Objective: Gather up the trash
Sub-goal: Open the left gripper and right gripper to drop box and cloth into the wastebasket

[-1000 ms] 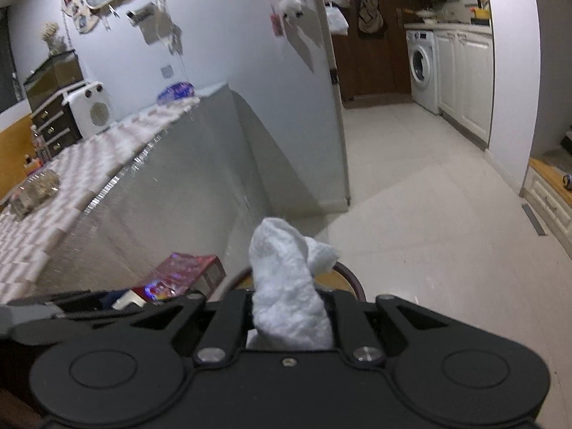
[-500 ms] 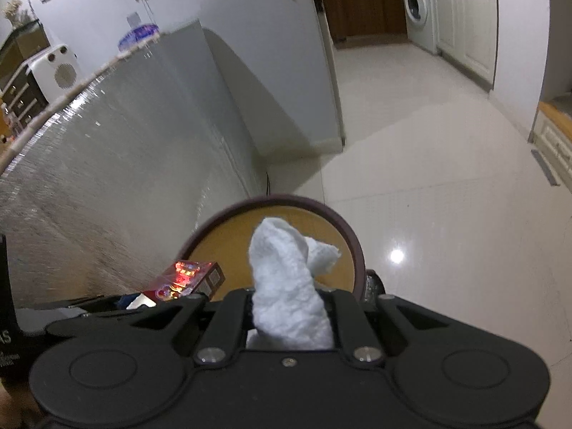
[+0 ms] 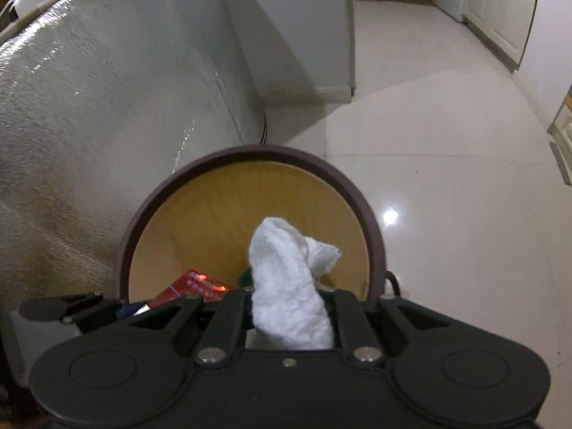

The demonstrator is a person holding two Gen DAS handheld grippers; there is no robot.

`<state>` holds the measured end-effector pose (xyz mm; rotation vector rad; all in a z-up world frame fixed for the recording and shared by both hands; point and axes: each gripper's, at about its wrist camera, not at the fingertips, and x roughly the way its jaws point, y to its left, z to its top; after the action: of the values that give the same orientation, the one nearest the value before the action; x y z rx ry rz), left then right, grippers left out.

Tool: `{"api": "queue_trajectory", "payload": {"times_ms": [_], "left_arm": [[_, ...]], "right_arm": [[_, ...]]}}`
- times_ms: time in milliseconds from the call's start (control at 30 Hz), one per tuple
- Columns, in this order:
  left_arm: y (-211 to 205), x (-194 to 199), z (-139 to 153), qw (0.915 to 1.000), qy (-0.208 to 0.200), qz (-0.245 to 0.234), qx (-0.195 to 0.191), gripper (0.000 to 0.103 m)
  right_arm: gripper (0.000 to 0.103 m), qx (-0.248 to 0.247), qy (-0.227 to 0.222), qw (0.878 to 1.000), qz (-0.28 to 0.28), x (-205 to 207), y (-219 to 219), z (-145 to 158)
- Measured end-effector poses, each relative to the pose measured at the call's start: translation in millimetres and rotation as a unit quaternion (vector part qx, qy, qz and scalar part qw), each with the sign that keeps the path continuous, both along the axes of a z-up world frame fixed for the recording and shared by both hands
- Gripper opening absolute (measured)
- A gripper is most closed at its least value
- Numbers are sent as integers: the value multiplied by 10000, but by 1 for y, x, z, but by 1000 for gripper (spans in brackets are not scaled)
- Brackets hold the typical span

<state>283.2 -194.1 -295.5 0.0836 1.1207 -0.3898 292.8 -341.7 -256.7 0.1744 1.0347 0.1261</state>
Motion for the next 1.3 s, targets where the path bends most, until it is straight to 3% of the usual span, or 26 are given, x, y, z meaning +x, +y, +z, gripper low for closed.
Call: {"api": "queue_trajectory", "payload": {"times_ms": [200,367,400,500,633,1300], "left_arm": [[2,6,-1,10000,45,-23,36,55],[-1,2,5,10000,-5,-36,-71,87],[-2,1,5,10000,-12,-45,-76,87],[-3,-2,7,10000,1,-40,-59,88],[-3,-6,9,9999,-2,-58,-83,92],[5,-28,28,9998,-98,43,-137,103]], "right_arm": [[14,141,142,9998,95,20,12,-12],[20,146,166,9996,190,35,18,-19],[24,179,157,9995,230,36,17,-19],[55,214,123,9992,319,38,19,-19],[71,75,65,9995,287,36,20,-14],[103,190,-75,9996,188,-3,-4,5]]}}
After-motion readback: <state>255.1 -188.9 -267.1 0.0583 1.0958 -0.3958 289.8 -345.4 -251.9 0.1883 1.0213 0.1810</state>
